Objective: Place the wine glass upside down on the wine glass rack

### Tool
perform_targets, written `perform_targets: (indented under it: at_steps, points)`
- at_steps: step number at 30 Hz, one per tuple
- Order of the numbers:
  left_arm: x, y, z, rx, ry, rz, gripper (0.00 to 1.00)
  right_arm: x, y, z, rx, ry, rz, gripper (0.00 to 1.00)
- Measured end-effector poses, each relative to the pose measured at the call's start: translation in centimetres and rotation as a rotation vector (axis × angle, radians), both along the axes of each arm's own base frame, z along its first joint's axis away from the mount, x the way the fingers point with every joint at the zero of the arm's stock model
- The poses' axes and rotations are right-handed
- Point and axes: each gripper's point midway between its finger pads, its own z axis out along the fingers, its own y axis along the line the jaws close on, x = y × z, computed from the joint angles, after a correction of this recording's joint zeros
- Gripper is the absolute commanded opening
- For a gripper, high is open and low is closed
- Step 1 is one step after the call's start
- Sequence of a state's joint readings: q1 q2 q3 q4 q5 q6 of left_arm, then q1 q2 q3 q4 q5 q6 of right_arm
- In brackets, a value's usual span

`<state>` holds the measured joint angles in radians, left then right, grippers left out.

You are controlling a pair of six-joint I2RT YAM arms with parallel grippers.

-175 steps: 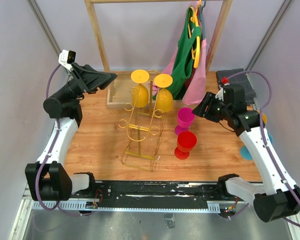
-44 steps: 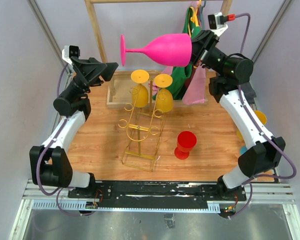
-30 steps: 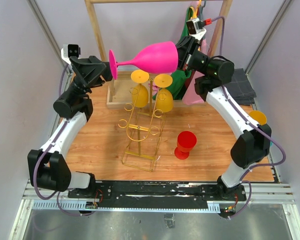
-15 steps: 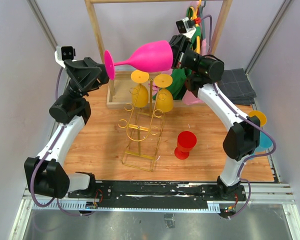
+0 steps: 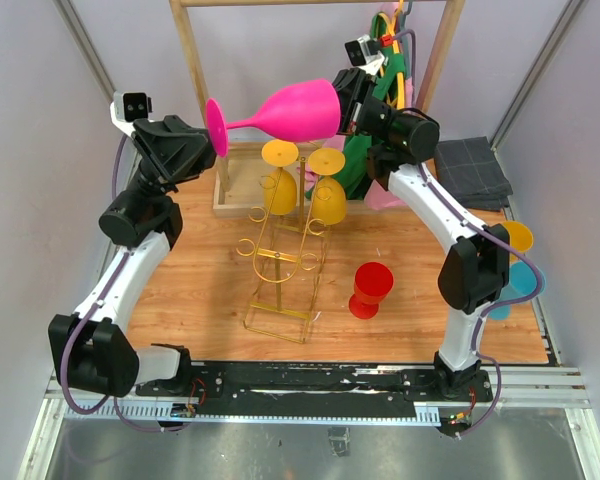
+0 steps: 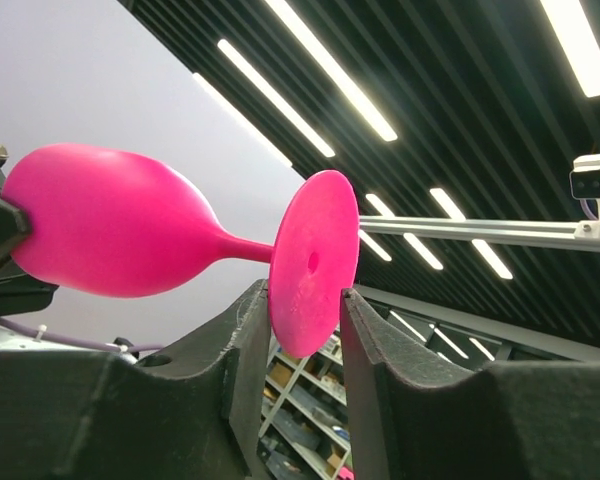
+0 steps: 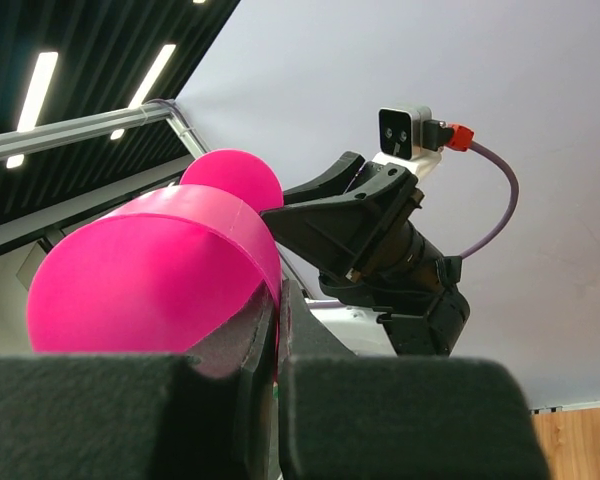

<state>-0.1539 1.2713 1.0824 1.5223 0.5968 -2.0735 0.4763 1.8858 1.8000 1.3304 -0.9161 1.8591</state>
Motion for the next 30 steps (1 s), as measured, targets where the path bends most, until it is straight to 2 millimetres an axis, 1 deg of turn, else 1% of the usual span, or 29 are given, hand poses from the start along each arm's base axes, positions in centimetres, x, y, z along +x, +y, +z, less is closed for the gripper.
perform_targets:
  at_steps: [2,3,6,7,8,12,13,16,17,22,23,26,30]
  points:
    - [0.0,0.0,0.0,0.000,0.000,0.000,0.26,0.0,0.0,0.0,0.000,0.000,0.000,0.01]
    - [0.0,0.0,0.0,0.003,0.000,-0.001,0.20,0.0,0.0,0.0,0.000,-0.001,0.001,0.01]
    - [0.0,-0.1,-0.1,0.007,0.000,-0.003,0.11,-0.5,0.4,0.1,0.003,-0.004,0.014,0.01]
    - [-0.1,-0.1,-0.1,0.005,-0.002,-0.004,0.04,-0.6,0.5,0.2,0.005,-0.002,0.018,0.01]
    - [-0.1,-0.1,0.0,0.005,-0.004,-0.004,0.01,-0.6,0.6,0.1,0.006,-0.001,0.020,0.01]
    - [-0.5,-0.2,0.2,0.004,-0.013,-0.012,0.00,-0.4,0.7,0.0,0.005,0.006,0.019,0.01]
    - [-0.5,-0.2,0.2,0.003,-0.014,-0.013,0.00,-0.3,0.8,-0.1,0.004,0.008,0.020,0.04]
    - [-0.6,-0.2,0.3,0.003,-0.017,-0.014,0.00,-0.3,0.8,-0.1,0.004,0.010,0.021,0.17]
    - [-0.7,-0.2,0.4,0.003,-0.022,-0.014,0.00,-0.3,0.8,-0.1,0.004,0.011,0.022,0.24]
    - [-1.6,-0.1,1.6,-0.003,-0.063,-0.014,0.00,-0.4,0.9,-0.1,0.002,0.018,0.028,0.41]
    - [-1.9,0.0,2.0,-0.007,-0.076,-0.013,0.00,-0.4,0.8,-0.1,0.003,0.019,0.030,0.43]
    - [-2.5,0.2,2.8,-0.018,-0.103,-0.011,0.00,-0.5,0.8,0.0,0.003,0.023,0.035,0.45]
    - [-2.8,0.3,3.4,-0.028,-0.120,-0.010,0.00,-0.6,0.7,0.0,0.004,0.023,0.037,0.49]
